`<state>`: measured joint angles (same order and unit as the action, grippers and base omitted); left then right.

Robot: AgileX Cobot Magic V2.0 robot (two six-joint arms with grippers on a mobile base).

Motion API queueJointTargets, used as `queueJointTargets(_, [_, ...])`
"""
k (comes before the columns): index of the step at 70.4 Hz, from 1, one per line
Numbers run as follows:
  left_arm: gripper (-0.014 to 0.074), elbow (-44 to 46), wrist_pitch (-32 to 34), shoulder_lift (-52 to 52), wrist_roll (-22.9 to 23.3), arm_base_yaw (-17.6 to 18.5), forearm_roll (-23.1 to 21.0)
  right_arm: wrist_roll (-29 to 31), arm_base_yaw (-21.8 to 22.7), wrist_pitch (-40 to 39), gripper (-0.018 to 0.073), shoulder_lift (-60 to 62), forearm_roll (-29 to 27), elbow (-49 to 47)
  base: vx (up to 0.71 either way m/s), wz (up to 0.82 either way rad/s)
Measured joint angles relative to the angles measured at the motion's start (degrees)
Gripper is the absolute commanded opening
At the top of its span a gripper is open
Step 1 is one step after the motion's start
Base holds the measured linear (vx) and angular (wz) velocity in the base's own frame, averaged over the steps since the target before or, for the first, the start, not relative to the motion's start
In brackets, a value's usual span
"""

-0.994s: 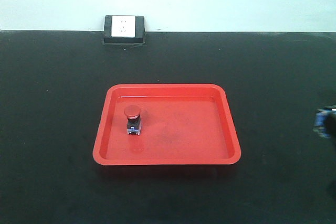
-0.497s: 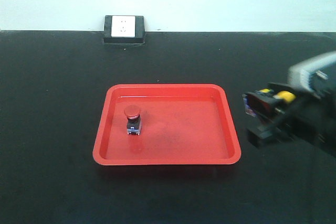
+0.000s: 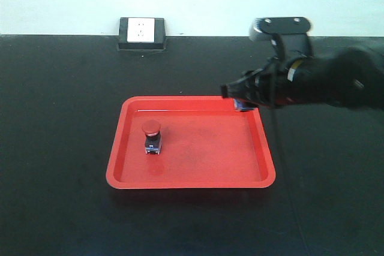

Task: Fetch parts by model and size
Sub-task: 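Move the right gripper with the yellow-capped button over the tray, then lower the yellow button beside the red one and open the right gripper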

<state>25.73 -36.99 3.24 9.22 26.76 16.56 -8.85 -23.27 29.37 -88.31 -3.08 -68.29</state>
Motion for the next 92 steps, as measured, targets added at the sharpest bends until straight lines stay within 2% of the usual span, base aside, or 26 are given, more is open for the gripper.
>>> queueJointTargets(12, [-0.0004, 0.0, 0.0, 0.0, 0.0, 0.0, 0.17, -6.89, 0.0, 13.54, -0.0003, -10.62, 0.0, -12.92, 0.0, 0.0])
queueJointTargets(26, [-0.0004, 0.0, 0.0, 0.0, 0.0, 0.0, 0.15, -7.58, 0.0, 26.95, -0.0003, -21.74, 0.0, -25.6, 0.0, 0.0])
queueJointTargets(38, [-0.0004, 0.0, 0.0, 0.0, 0.0, 0.0, 0.15, -7.46, -0.14, 33.21, -0.0003, -28.78, 0.73, -33.55, 0.0, 0.0])
queueJointTargets(56, [-0.0004, 0.0, 0.0, 0.0, 0.0, 0.0, 0.15, -10.51, -3.65, 36.4, -0.0002, -34.96, 7.86, -39.45, 0.0, 0.0])
queueJointTargets(92, [-0.0004, 0.0, -1.01, 0.0, 0.0, 0.0, 0.15, -11.69, -4.24, 34.56, -0.0002, -41.62, 7.44, -39.71, 0.0, 0.0])
